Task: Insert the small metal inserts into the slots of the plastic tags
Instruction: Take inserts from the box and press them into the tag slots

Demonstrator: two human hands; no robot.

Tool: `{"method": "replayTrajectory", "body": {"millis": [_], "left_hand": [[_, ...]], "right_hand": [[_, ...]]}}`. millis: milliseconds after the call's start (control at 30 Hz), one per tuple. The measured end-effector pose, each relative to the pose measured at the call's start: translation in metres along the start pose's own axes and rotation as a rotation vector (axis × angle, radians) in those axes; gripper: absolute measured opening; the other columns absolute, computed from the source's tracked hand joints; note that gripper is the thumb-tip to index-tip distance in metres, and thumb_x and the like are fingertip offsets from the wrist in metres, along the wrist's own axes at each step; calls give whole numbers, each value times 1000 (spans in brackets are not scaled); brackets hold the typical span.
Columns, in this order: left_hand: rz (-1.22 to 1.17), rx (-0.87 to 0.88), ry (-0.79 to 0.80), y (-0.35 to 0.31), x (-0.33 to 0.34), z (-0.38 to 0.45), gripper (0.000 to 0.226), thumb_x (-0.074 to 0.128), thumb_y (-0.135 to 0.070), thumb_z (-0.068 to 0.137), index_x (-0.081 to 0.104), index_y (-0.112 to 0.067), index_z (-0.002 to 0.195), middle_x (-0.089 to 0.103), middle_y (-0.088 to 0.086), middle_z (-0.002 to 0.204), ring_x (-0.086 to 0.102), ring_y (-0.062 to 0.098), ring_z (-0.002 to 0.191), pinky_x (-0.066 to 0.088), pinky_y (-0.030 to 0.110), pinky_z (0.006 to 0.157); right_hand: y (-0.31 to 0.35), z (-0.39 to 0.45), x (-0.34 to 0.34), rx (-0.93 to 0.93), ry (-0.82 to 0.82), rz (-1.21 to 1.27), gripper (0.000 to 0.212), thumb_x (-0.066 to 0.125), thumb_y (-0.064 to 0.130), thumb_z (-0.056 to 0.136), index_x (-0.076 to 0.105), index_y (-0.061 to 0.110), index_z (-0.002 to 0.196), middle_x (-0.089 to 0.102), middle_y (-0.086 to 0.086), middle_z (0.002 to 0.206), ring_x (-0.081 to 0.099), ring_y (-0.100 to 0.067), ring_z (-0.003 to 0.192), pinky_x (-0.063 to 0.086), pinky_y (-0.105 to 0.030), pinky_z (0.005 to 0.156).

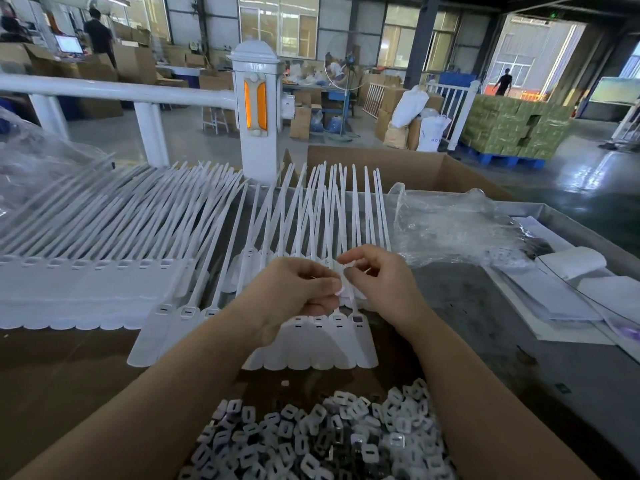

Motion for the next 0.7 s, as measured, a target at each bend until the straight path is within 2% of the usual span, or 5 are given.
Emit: {"method": "replayTrajectory", "body": {"millis": [100,233,400,533,700], "left_hand": [[-104,-44,-60,1,-4,0,9,68,-9,89,69,-9,99,76,6,82,73,14,72,53,19,59],[-141,-61,-94,1,-6,0,12,68,-8,89,67,-8,101,76,10,84,72,17,74,54,26,66],[-169,-81,-98,0,-7,0,16,67,-5,89,64,-6,105,75,12,85,71,17,72,55,28,67],[-210,-91,-63,1,-6,-1,14,65,-5,91,64,-6,105,76,11,87,72,17,74,55,23,61],[-42,29,-108,-1,-5,0,10,61,-14,96,70,-12,100,75,6,83,68,10,67,50,17,56]], "right_hand": [[6,-2,-3,-21,123,162,17,68,12,92,75,28,96,72,8,89,67,-6,84,53,-16,73],[8,-4,-3,-20,235,241,12,70,13,91,77,22,96,75,6,92,70,-6,87,51,-11,74],[9,-5,-4,-16,268,265,7,71,18,91,76,22,94,75,8,88,67,1,79,48,-7,64],[8,-5,-3,-1,262,272,6,70,22,92,76,22,89,74,4,84,67,-3,75,52,-12,67],[6,-2,-2,40,194,230,9,67,25,94,75,22,89,75,6,82,66,2,73,45,-5,64]]}}
Point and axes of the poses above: each hand's wrist, its own z-axis towards the middle knuckle, its own x-axis out of the palm, y = z × x, the point moved 1 cm from there along z, towards the middle knuckle
